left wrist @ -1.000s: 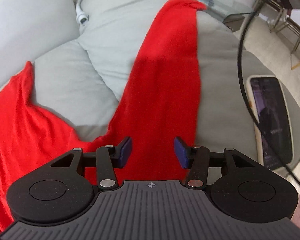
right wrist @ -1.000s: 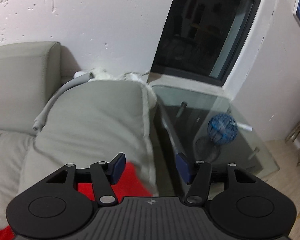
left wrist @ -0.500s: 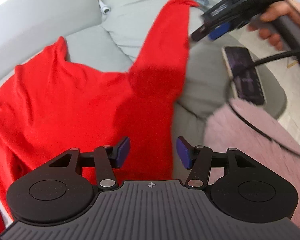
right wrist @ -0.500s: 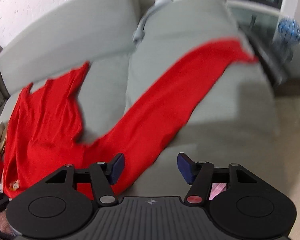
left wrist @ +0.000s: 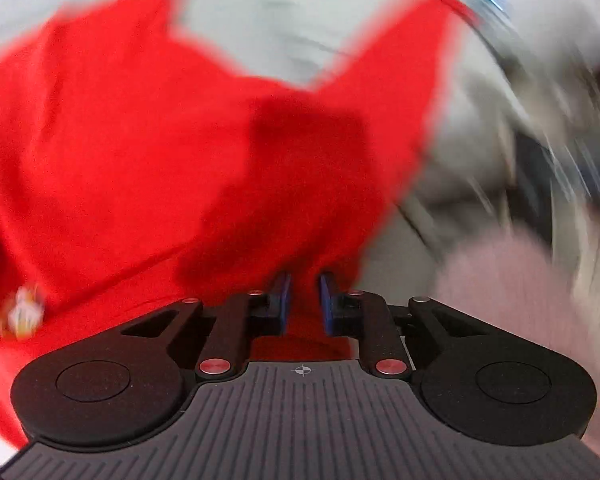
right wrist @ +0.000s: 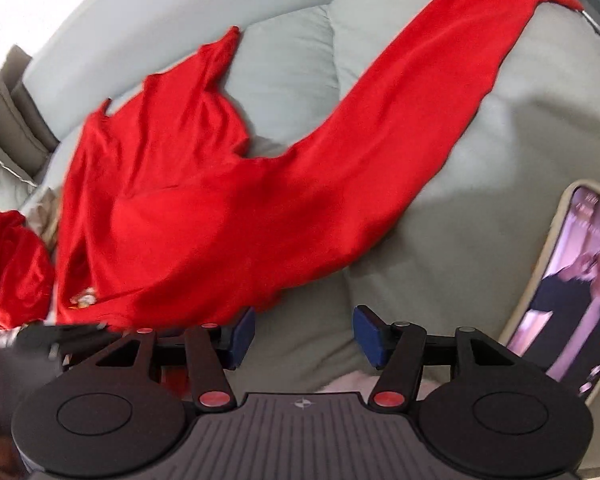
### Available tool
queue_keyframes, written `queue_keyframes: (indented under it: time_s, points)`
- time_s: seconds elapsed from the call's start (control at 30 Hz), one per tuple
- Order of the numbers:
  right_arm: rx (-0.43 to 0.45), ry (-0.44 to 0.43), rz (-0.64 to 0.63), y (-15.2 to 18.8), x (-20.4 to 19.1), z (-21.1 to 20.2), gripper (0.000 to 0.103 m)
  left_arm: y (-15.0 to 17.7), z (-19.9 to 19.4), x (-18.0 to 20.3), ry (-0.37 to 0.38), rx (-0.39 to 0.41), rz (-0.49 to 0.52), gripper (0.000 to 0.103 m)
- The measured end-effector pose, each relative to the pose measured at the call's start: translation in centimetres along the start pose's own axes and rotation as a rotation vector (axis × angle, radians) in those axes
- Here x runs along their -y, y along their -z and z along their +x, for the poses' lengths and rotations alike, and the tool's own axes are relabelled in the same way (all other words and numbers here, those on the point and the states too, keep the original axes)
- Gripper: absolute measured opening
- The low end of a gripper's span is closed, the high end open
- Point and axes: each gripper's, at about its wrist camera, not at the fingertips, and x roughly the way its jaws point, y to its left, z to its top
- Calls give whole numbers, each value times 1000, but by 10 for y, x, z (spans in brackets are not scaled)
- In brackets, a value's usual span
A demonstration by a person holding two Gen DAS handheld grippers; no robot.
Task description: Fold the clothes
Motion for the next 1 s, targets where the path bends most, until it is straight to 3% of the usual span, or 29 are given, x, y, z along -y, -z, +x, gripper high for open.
queue_keyframes:
  time_s: [0.07,0.17,0.4,0.57,0.7,0.87,1.0]
  points:
    - [-11,-31,29,7,-2,8,57,-7,1,-18,27,-14,-72,23]
    - [-10,-67,48,14,-11,23,46,-9,-1,-22,44,-20,-91,24]
    - [126,-130,217,16,-5,41,47,-2,1,-25,58,-30,-133,26]
    - [206,-133,181,15,-10,50,47,-6,5,-34,77,-45,-183,26]
    - [211,-138,148,12,-20,56,13,-7,5,-42,94,-51,-235,26]
    - [198,-79,102,12,-33,47,6,-9,-4,-31,73,-53,-173,27]
    - [148,-2,95,16,-30,24,6,-6,-21,-7,69,-55,9,36]
